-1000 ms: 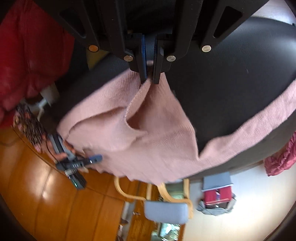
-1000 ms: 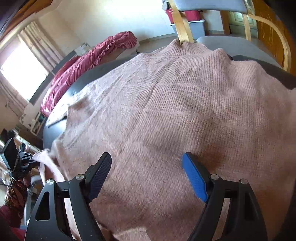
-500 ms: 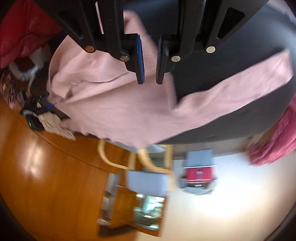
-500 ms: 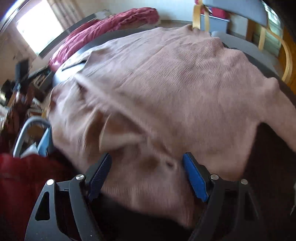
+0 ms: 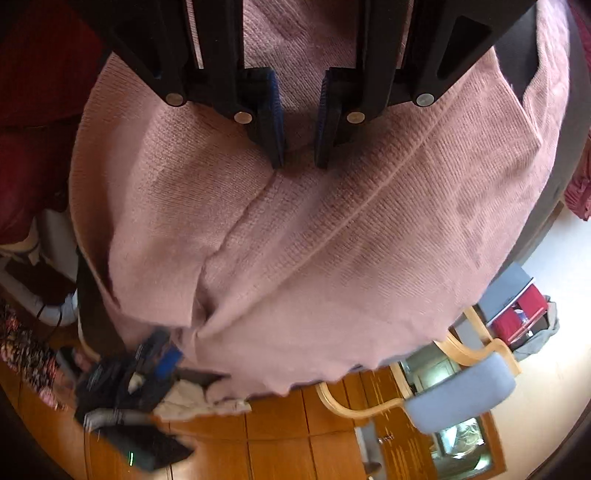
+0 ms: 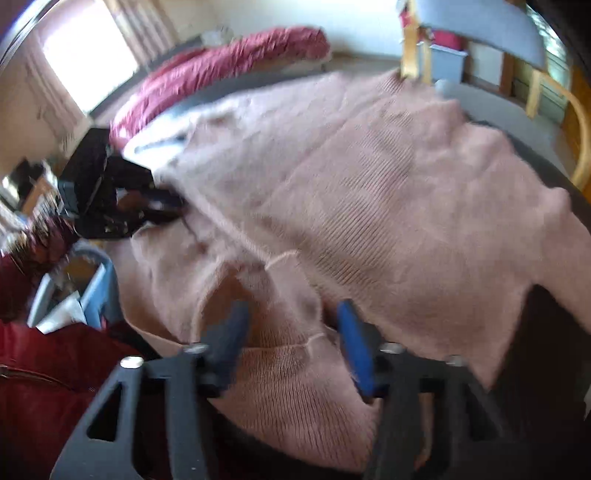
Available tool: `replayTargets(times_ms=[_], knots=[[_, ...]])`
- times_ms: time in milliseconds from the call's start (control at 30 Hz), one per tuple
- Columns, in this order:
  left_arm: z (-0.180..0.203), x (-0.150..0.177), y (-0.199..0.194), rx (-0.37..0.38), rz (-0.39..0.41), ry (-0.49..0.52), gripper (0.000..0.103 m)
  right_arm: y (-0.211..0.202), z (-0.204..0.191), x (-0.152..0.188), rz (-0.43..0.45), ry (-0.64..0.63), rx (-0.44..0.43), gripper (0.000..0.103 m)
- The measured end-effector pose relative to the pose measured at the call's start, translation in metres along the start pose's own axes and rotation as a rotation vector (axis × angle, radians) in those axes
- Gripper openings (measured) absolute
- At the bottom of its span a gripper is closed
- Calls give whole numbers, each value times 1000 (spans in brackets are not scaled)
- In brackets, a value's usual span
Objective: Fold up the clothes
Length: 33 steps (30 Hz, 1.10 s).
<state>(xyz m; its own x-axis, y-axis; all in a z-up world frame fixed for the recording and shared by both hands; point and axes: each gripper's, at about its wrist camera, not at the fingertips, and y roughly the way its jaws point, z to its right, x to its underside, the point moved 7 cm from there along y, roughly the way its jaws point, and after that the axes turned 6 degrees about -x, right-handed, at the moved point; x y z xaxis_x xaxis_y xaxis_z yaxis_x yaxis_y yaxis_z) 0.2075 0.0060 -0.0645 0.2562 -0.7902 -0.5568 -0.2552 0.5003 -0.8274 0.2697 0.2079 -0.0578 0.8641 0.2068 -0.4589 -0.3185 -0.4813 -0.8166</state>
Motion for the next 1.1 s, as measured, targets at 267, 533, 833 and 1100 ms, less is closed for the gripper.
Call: replayTargets(times_ms=[267, 533, 833, 1100], knots=[[43, 54, -28, 279, -161, 27, 9, 5, -12, 43, -186, -59, -72, 13], [38, 44, -75, 253, -54, 19, 10, -40, -30, 60, -106, -190, -132, 19], [-121, -66, -23, -386, 106, -409, 18, 15, 57, -68, 84, 163, 85, 38], [-181, -49, 54, -793, -84, -385, 18, 83, 60, -121, 71, 27, 255, 38]])
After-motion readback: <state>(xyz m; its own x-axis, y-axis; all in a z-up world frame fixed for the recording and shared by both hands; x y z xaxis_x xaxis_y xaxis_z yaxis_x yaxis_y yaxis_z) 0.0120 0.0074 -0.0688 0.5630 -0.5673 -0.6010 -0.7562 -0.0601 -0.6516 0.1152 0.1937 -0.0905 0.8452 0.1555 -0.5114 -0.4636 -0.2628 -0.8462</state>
